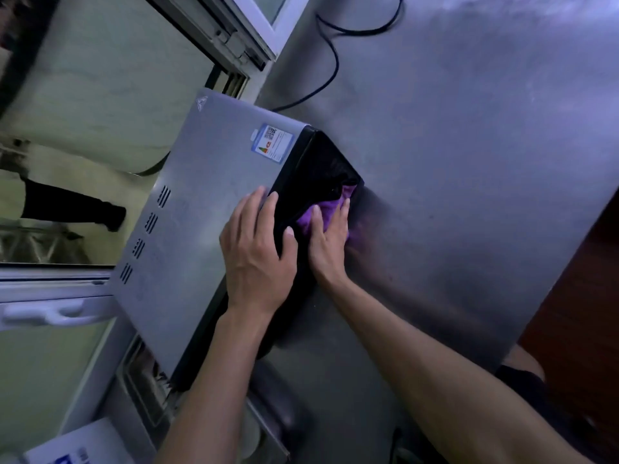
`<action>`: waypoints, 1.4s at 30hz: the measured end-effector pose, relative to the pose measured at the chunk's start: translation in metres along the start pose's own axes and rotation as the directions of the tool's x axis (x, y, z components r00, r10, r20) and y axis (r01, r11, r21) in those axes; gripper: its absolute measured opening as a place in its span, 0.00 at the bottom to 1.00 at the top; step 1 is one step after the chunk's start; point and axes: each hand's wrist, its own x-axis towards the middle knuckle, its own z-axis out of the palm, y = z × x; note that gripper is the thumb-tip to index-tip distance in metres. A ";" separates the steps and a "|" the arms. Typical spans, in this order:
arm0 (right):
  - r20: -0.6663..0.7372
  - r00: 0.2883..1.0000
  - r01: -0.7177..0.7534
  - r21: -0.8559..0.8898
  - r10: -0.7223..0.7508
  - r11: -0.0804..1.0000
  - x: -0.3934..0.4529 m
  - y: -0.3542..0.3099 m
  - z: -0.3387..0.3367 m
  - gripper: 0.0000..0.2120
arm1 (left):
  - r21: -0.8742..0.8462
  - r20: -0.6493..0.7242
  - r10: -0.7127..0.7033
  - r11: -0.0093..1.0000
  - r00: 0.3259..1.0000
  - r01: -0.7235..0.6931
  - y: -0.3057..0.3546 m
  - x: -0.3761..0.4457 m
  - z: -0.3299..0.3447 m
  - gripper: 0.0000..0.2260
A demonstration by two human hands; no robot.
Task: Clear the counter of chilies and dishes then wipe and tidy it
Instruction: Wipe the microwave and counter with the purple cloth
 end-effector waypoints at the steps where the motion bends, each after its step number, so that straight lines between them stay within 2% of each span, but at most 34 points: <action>1: -0.015 1.000 -0.015 0.002 0.015 1.000 0.011 -0.006 -0.005 0.33 | -0.002 -0.006 -0.001 1.000 1.000 0.001 0.004 0.006 0.001 0.23; 4: -0.002 0.999 -0.046 -0.004 0.046 0.999 0.031 -0.016 -0.019 0.31 | -0.004 -0.026 -0.022 1.000 0.999 0.022 0.014 0.014 0.003 0.22; 7: 0.041 0.999 -0.007 -0.010 0.008 1.000 0.032 -0.018 -0.033 0.29 | 0.008 -0.035 -0.024 1.000 0.999 0.024 0.020 0.007 0.006 0.21; 11: 0.124 0.992 0.041 -0.036 -0.036 0.999 0.033 -0.024 -0.056 0.19 | 0.018 -0.050 -0.047 0.999 0.998 0.048 0.028 -0.013 0.007 0.21; 14: 0.196 0.977 0.106 -0.103 -0.085 0.989 0.033 -0.025 -0.076 0.17 | 0.021 -0.057 -0.084 0.996 0.995 0.085 0.034 -0.026 0.007 0.21; 20: 0.304 0.950 0.150 -0.260 -0.066 0.954 0.031 -0.020 -0.105 0.16 | 0.014 -0.074 -0.162 0.986 0.984 0.163 0.049 -0.057 0.016 0.20; 26: 0.374 0.919 0.289 -0.426 -0.124 0.858 0.030 -0.020 -0.145 0.12 | -0.116 -0.045 -0.237 0.966 0.970 0.231 0.063 -0.106 0.046 0.18; 28: 0.402 0.899 0.372 -0.496 -0.172 0.784 0.035 -0.024 -0.165 0.07 | -0.171 0.000 -0.264 0.950 0.964 0.261 0.069 -0.116 0.060 0.18; 30: 0.459 0.866 0.467 -0.595 -0.200 0.654 0.042 -0.025 -0.185 0.14 | -0.224 0.052 -0.282 0.931 0.958 0.287 0.078 -0.122 0.073 0.18; 32: 0.485 0.861 0.494 -0.720 -0.156 0.487 0.049 -0.023 -0.201 0.24 | -0.280 0.115 -0.304 0.904 0.946 0.324 0.089 -0.123 0.084 0.18; 33: 0.487 0.865 0.490 -0.762 -0.123 0.424 0.052 -0.021 -0.207 0.26 | -0.300 0.149 -0.314 0.889 0.938 0.345 0.094 -0.123 0.089 0.18; 37: 0.571 0.821 0.569 -0.816 -0.001 0.100 0.051 -0.011 -0.220 0.27 | -0.332 0.241 -0.324 0.858 0.915 0.392 0.113 -0.122 0.105 0.19; 40: 0.619 0.785 0.619 -0.785 -0.013 -0.021 0.053 -0.005 -0.229 0.26 | -0.339 0.292 -0.306 0.853 0.906 0.398 0.119 -0.119 0.113 0.19; 42: 0.652 0.757 0.651 -0.758 -0.028 -0.048 0.056 -0.005 -0.237 0.26 | -0.343 0.328 -0.292 0.849 0.898 0.401 0.123 -0.113 0.118 0.20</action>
